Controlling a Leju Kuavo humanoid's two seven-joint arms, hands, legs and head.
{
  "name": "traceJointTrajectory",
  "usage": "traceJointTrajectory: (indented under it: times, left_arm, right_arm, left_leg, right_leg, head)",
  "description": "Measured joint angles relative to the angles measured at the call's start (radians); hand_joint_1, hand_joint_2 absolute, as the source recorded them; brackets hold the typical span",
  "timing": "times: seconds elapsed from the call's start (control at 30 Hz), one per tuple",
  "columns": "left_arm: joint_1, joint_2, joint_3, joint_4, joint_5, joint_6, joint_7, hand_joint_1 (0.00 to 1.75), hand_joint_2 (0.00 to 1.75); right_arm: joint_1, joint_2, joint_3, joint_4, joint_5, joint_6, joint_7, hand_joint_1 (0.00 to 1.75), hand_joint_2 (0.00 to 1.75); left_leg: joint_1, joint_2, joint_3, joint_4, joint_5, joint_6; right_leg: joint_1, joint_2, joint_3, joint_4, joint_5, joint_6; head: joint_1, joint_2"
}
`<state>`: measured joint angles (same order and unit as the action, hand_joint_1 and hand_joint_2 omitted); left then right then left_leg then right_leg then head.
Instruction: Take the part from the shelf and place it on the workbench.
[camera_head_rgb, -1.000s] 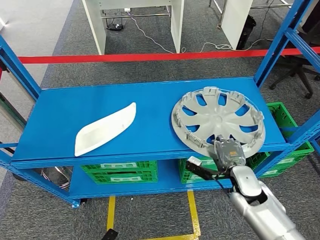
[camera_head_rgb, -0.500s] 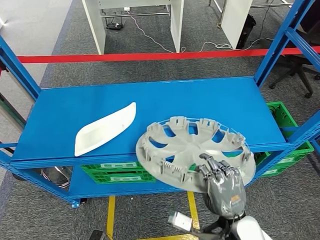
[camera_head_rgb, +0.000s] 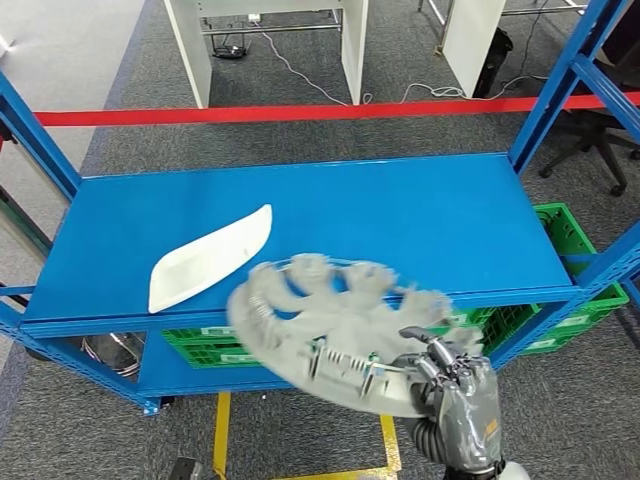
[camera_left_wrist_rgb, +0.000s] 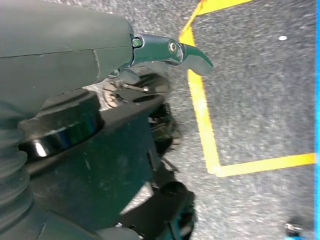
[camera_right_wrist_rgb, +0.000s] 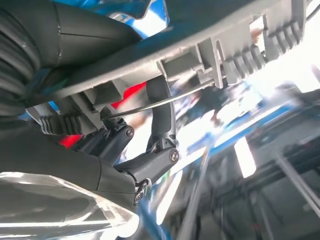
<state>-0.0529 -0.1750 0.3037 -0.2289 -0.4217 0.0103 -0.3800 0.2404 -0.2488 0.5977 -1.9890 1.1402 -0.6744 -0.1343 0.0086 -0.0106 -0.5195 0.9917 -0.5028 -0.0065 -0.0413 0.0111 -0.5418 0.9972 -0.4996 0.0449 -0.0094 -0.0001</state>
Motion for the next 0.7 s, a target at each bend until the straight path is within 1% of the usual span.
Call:
traceJointTrajectory:
  times: [0.07, 0.13, 0.23, 0.37, 0.43, 0.47, 0.5, 0.53, 0.57, 0.63, 0.67, 0.7]
  left_arm:
    - [-0.003, -0.003, 0.009, 0.0, 0.001, 0.005, -0.011, 0.0, 1.75]
    - [-0.005, -0.005, 0.017, 0.0, 0.0, 0.015, -0.015, 0.0, 1.75]
    - [-0.002, -0.008, 0.024, 0.0, -0.002, 0.036, -0.017, 0.0, 1.75]
    - [0.009, -0.01, 0.035, 0.0, -0.02, 0.069, -0.015, 0.0, 1.75]
    - [0.012, -0.01, 0.037, 0.0, -0.031, 0.087, -0.012, 0.0, 1.75]
    - [0.012, -0.012, 0.037, 0.0, -0.035, 0.097, -0.01, 0.0, 1.75]
    - [0.011, -0.016, 0.038, 0.0, -0.038, 0.107, -0.006, 0.0, 1.75]
    - [0.01, -0.02, 0.038, 0.0, -0.044, 0.115, -0.002, 0.0, 1.75]
    - [0.01, -0.024, 0.039, 0.0, -0.052, 0.121, 0.002, 0.0, 1.75]
    - [0.009, -0.03, 0.039, 0.0, -0.067, 0.126, 0.01, 0.0, 1.75]
    - [0.009, -0.031, 0.039, 0.0, -0.072, 0.127, 0.014, 0.0, 1.75]
    - [0.009, -0.032, 0.039, 0.0, -0.076, 0.127, 0.016, 0.0, 1.75]
  right_arm:
    - [0.02, 0.042, -0.015, -0.004, -0.154, -0.001, -0.15, 1.75, 1.75]
    - [0.033, 0.074, -0.027, -0.004, -0.273, -0.002, -0.237, 1.75, 1.75]
    - [0.05, 0.104, -0.038, -0.004, -0.388, -0.003, -0.286, 1.75, 1.75]
    - [0.07, 0.128, -0.053, -0.004, -0.499, -0.013, -0.318, 1.75, 1.75]
    - [0.076, 0.136, -0.057, -0.006, -0.539, -0.017, -0.343, 1.75, 1.75]
    - [0.079, 0.139, -0.058, -0.008, -0.555, -0.017, -0.356, 1.75, 1.75]
    - [0.082, 0.141, -0.06, -0.009, -0.568, -0.017, -0.369, 1.75, 1.75]
    - [0.084, 0.143, -0.062, -0.01, -0.584, -0.015, -0.385, 1.75, 1.75]
    - [0.086, 0.145, -0.064, -0.01, -0.602, -0.012, -0.402, 1.75, 1.75]
    - [0.089, 0.146, -0.067, -0.01, -0.646, 0.002, -0.436, 1.75, 1.75]
    - [0.091, 0.146, -0.07, -0.01, -0.663, 0.009, -0.448, 1.75, 1.75]
    - [0.092, 0.146, -0.072, -0.01, -0.674, 0.014, -0.455, 1.75, 1.75]
  left_leg:
    - [0.0, 0.0, 0.0, 0.0, 0.0, 0.0]
    - [-0.001, 0.0, 0.0, 0.001, -0.001, 0.001]
    - [-0.004, 0.0, -0.001, 0.003, -0.003, 0.005]
    - [-0.008, 0.0, -0.007, 0.014, -0.008, 0.014]
    - [-0.01, 0.0, -0.01, 0.019, -0.005, 0.023]
    - [-0.008, 0.001, -0.008, 0.014, 0.001, 0.03]
    - [-0.006, 0.003, -0.006, 0.006, 0.009, 0.038]
    - [-0.004, 0.005, -0.005, -0.003, 0.016, 0.045]
    - [-0.003, 0.007, -0.005, -0.009, 0.022, 0.051]
    - [-0.008, 0.01, -0.013, -0.007, 0.026, 0.056]
    - [-0.011, 0.012, -0.017, -0.005, 0.026, 0.057]
    - [-0.014, 0.013, -0.02, -0.003, 0.027, 0.058]
  right_leg:
    - [0.0, 0.0, 0.0, 0.0, 0.0, 0.0]
    - [-0.001, 0.0, 0.0, 0.0, 0.0, 0.0]
    - [-0.004, -0.001, 0.001, -0.001, 0.0, 0.002]
    - [-0.008, 0.0, 0.001, -0.001, 0.002, 0.011]
    - [-0.01, 0.0, 0.002, -0.004, 0.007, 0.021]
    - [-0.011, 0.0, 0.001, -0.005, 0.006, 0.025]
    - [-0.01, -0.002, -0.003, -0.001, -0.001, 0.028]
    - [-0.008, -0.003, -0.014, 0.022, -0.022, 0.028]
    - [-0.006, -0.005, -0.035, 0.066, -0.053, 0.026]
    - [0.001, -0.007, -0.091, 0.2, -0.121, 0.022]
    - [0.003, -0.007, -0.112, 0.254, -0.137, 0.021]
    - [0.005, -0.007, -0.117, 0.275, -0.135, 0.018]
  head:
    - [0.0, 0.0]
    - [0.0, 0.0]
    - [0.0, 0.0]
    - [0.0, 0.0]
    - [0.0, 0.0]
    - [0.0, 0.0]
    - [0.001, 0.0]
    - [0.002, 0.0]
    - [0.004, 0.0]
    - [0.006, 0.0]
    - [0.006, 0.0]
    - [0.006, 0.0]
